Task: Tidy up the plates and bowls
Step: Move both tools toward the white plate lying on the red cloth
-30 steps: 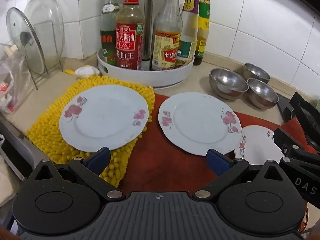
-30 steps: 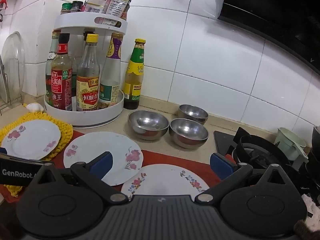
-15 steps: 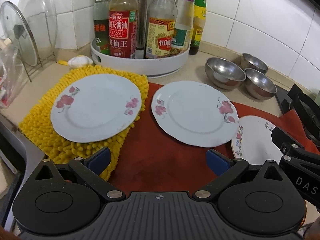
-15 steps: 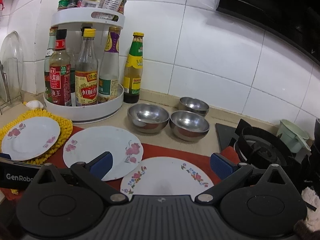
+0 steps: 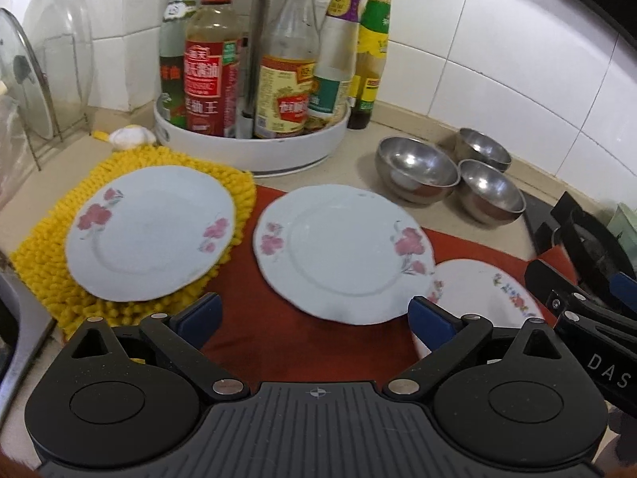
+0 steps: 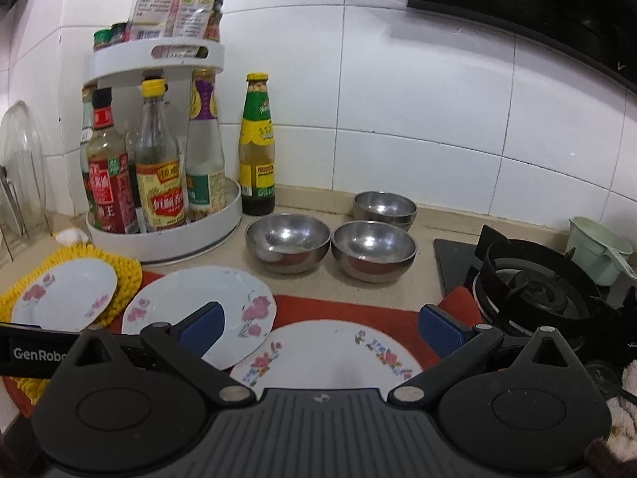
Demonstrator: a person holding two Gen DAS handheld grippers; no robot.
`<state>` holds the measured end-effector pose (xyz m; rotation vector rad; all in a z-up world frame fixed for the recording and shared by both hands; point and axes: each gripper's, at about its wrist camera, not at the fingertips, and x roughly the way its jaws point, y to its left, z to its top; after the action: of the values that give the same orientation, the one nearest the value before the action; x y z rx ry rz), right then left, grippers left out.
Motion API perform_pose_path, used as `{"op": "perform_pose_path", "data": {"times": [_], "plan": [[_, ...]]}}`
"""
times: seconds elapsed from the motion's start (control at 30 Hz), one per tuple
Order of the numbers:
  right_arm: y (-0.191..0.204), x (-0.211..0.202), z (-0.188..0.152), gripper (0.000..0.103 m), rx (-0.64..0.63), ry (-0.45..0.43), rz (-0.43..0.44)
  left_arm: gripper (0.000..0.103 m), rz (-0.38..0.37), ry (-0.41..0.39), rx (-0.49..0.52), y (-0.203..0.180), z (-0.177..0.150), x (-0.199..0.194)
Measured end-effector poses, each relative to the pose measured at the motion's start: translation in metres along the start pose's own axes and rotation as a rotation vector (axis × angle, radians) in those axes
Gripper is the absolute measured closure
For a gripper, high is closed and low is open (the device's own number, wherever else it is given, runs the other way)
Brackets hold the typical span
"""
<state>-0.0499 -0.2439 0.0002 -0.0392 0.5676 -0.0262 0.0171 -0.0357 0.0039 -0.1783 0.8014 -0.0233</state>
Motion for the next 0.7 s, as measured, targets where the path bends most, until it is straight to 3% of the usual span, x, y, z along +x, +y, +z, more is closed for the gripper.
{"op": "perform_pose_path", "data": {"times": [0.13,0.7], "plan": [[-0.012,0.004,0.004,0.003,0.013,-0.015,0.017,0.002,0.011,0.038,-0.013,-0.010,0.003,0.006],[-0.038,0.044,0.014,0.003,-0.003,0.019,0.120,0.002,0.074,0.068,-0.090,-0.022,0.004,0.024]]}}
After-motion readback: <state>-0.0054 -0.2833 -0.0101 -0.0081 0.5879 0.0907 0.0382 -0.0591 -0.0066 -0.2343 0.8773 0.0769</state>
